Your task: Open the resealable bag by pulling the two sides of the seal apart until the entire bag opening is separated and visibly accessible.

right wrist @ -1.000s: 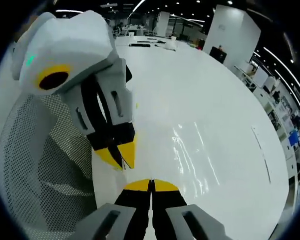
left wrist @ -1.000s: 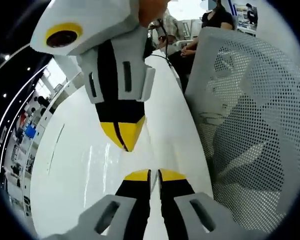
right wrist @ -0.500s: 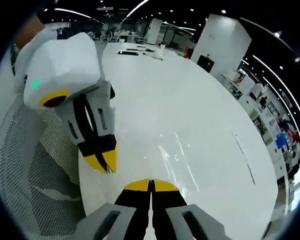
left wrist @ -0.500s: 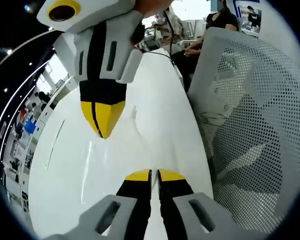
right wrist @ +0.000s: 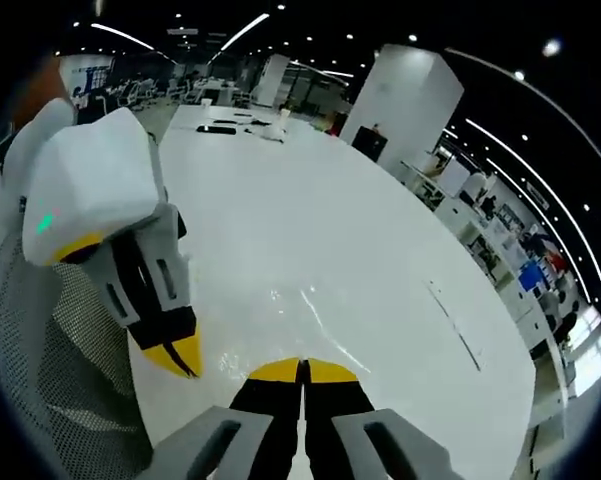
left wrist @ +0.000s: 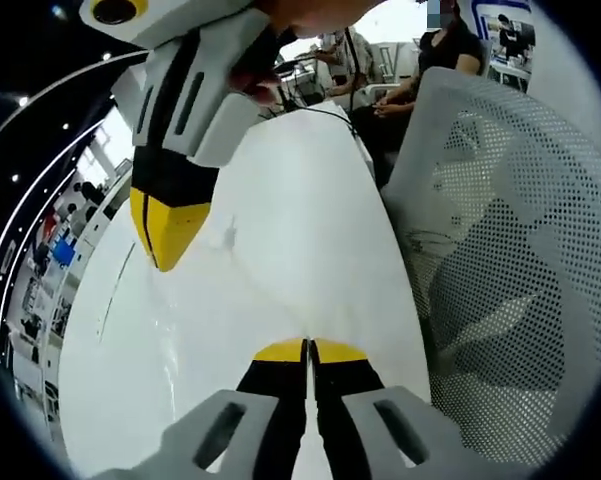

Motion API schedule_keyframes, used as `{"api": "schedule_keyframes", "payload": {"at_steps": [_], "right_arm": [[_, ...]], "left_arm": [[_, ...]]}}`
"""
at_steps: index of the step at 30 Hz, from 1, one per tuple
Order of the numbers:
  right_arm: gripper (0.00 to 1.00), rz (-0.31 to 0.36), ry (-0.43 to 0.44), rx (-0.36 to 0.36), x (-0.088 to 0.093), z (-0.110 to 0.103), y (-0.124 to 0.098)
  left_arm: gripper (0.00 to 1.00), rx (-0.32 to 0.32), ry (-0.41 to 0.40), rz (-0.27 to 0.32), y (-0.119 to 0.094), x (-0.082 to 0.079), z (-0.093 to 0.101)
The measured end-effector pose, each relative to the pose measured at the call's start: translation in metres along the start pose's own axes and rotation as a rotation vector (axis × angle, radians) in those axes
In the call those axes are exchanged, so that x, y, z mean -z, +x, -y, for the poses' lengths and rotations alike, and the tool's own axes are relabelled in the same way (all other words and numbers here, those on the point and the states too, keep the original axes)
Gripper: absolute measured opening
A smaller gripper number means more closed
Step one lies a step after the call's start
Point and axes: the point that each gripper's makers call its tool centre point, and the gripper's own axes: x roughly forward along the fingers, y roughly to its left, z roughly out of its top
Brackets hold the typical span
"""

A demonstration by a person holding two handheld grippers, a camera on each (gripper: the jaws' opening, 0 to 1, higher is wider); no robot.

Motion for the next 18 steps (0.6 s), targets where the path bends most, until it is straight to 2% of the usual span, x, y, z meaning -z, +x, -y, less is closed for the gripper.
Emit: {"api": "schedule_keyframes", "payload": {"at_steps": [6, 13, 18], "right_arm": [[0.0, 0.028, 0.049, 0.048, -0.013, 0.012, -0.005], [0.0, 0.039, 0.137, 0.07, -0.012, 0.021, -0.005], [0.0, 0.049, 0.151, 0.075, -0.013, 0.026, -0.005]], "left_arm": [[0.0, -0.015, 0.008, 0.005, -0.005, -0.001, -0.011], [0.0, -0.018, 0.028, -0.001, -0.006, -0.001, -0.017], [0.0, -0.035, 0.029, 0.005, -0.006, -0.003, -0.022]]}}
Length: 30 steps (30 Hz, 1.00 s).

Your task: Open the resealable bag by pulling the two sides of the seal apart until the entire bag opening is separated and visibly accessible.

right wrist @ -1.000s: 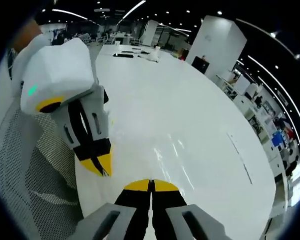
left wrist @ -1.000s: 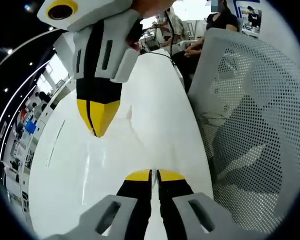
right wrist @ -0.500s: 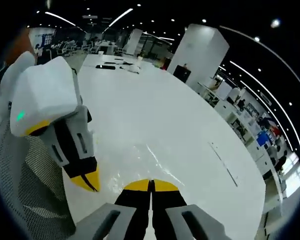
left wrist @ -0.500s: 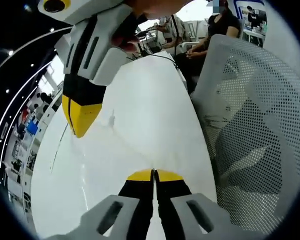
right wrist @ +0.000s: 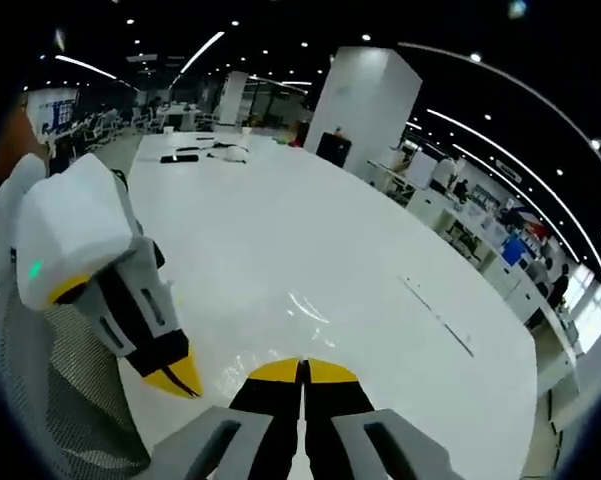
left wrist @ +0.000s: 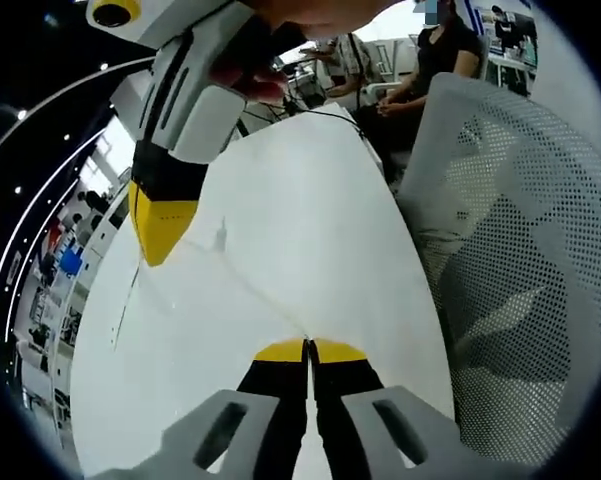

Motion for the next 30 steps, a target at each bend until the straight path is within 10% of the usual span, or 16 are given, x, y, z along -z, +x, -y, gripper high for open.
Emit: {"api": "schedule_keyframes", "payload": {"at_steps": [30], "right_arm": [[0.0, -0.106, -0.022, -0.069, 0.061, -0.021, 0.038]], "left_arm": [[0.12, -0.077, -0.107, -0.023, -0.015, 0.022, 0.001]]}}
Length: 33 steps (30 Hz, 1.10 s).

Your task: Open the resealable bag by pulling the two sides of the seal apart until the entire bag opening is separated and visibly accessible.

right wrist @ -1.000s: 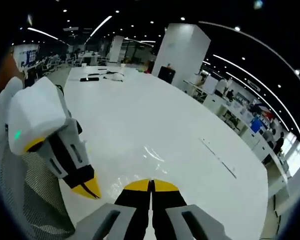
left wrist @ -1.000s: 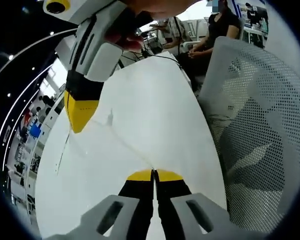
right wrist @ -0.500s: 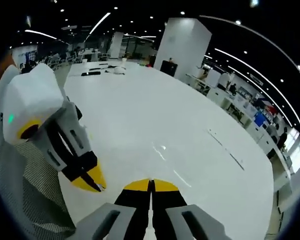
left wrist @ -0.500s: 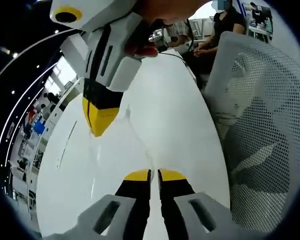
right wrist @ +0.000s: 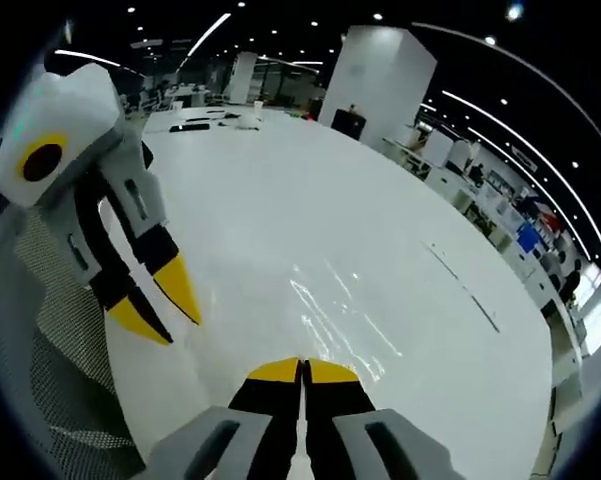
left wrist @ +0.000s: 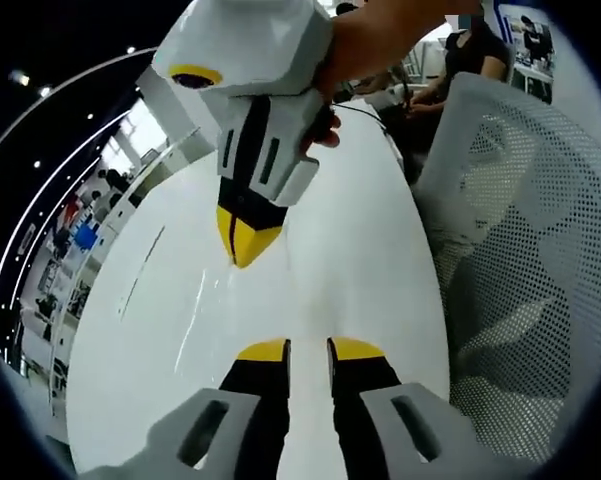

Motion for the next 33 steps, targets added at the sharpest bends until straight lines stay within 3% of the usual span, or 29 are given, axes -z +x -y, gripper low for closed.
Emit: {"api": "schedule_keyframes", "payload": {"at_steps": [2, 13, 19, 24, 33], "right_arm": [[0.0, 0.021, -0.037, 0.005, -0.002, 0.0, 0.0], [0.06, -0.006, -0.08, -0.014, 0.003, -0.001, 0.01], [0.07, -0.004, -0.034, -0.015, 0.003, -0.001, 0.014], [0.05, -0.043, 0.004, -0.003, 0.009, 0.001, 0.018], [0.01, -0.051, 0.203, 0.002, 0.011, -0.01, 0.022]], "left_arm": [[0.14, -0.009, -0.012, -0.005, -0.003, 0.002, -0.001], [0.15, -0.121, -0.192, 0.04, -0.03, 0.013, -0.008], [0.15, -0.131, -0.229, 0.065, -0.041, 0.015, -0.004], [0.13, -0.145, -0.241, 0.074, -0.044, 0.016, 0.0], [0.11, -0.149, -0.249, 0.066, -0.047, 0.021, 0.007]]}}
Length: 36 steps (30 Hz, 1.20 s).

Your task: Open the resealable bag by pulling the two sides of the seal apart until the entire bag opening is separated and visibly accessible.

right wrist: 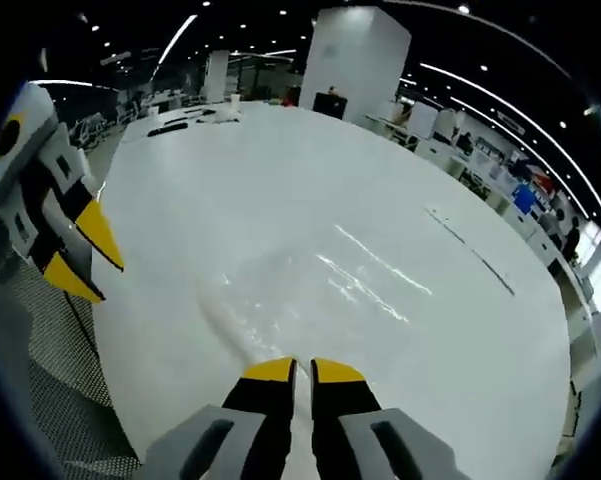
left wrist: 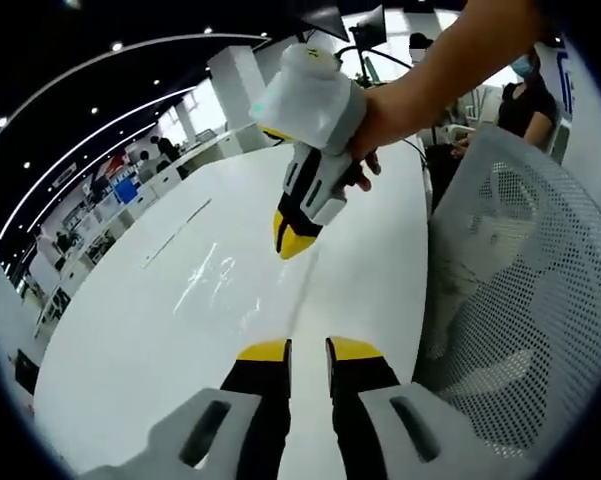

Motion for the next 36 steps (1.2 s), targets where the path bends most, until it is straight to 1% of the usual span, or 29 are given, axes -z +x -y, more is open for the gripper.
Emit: {"api": "schedule_keyframes", "payload": {"at_steps": [1, 3, 5, 7, 9, 12, 15, 17, 18, 19, 20, 21, 23, 25, 27, 28, 32, 33, 36], "right_arm": [[0.0, -0.007, 0.017, -0.005, 0.001, -0.002, 0.0], [0.0, -0.043, 0.076, -0.012, 0.007, -0.005, 0.001], [0.0, -0.036, 0.076, -0.01, 0.007, -0.006, 0.002], [0.0, -0.047, 0.09, -0.01, 0.01, -0.009, 0.001], [0.0, -0.056, 0.07, -0.003, 0.012, -0.009, 0.001], [0.0, -0.056, 0.073, 0.001, 0.011, -0.007, 0.001], [0.01, -0.047, 0.047, 0.017, 0.008, -0.003, -0.001], [0.07, -0.048, 0.02, 0.015, 0.008, -0.004, -0.001], [0.1, -0.046, 0.02, 0.003, 0.009, -0.007, -0.001], [0.12, -0.044, 0.041, -0.025, 0.01, -0.012, -0.001], [0.15, -0.046, 0.048, -0.036, 0.011, -0.014, -0.001], [0.18, -0.045, 0.046, -0.052, 0.013, -0.018, -0.002], [0.26, -0.039, 0.041, -0.066, 0.015, -0.021, -0.004], [0.29, -0.03, 0.036, -0.077, 0.015, -0.024, -0.007], [0.33, -0.01, 0.054, -0.09, 0.013, -0.025, -0.01], [0.35, 0.0, 0.06, -0.09, 0.011, -0.025, -0.012], [0.41, 0.026, 0.066, -0.086, 0.009, -0.024, -0.019], [0.43, 0.035, 0.09, -0.099, 0.008, -0.026, -0.022], [0.52, 0.064, 0.107, -0.112, 0.006, -0.028, -0.028]], "left_arm": [[0.11, 0.0, -0.001, -0.001, -0.001, 0.0, 0.0], [0.11, -0.002, -0.011, -0.003, -0.001, 0.002, 0.0], [0.11, -0.001, -0.01, -0.005, 0.0, 0.002, 0.001], [0.11, 0.0, -0.002, -0.006, 0.0, 0.002, 0.0], [0.11, -0.001, 0.003, -0.004, -0.001, 0.002, 0.0], [0.11, -0.002, 0.003, -0.005, -0.002, 0.002, -0.001], [0.11, -0.001, 0.006, -0.007, -0.004, 0.004, 0.0], [0.11, 0.004, 0.014, -0.012, -0.005, 0.006, 0.001], [0.11, 0.005, 0.019, -0.014, -0.005, 0.006, 0.001], [0.12, 0.013, 0.029, -0.018, -0.006, 0.007, 0.002], [0.12, 0.018, 0.035, -0.023, -0.006, 0.008, 0.003], [0.13, 0.02, 0.041, -0.027, -0.007, 0.01, 0.002], [0.16, 0.021, 0.039, -0.032, -0.008, 0.011, 0.0], [0.19, 0.024, 0.033, -0.048, -0.007, 0.014, 0.0], [0.21, 0.02, 0.019, -0.057, -0.006, 0.016, -0.001], [0.22, 0.019, -0.013, -0.058, -0.005, 0.016, -0.002], [0.29, 0.006, -0.035, -0.059, -0.004, 0.017, -0.004], [0.3, 0.005, -0.042, -0.061, -0.005, 0.017, -0.004], [0.32, -0.002, -0.073, -0.057, -0.008, 0.02, -0.008]]}}
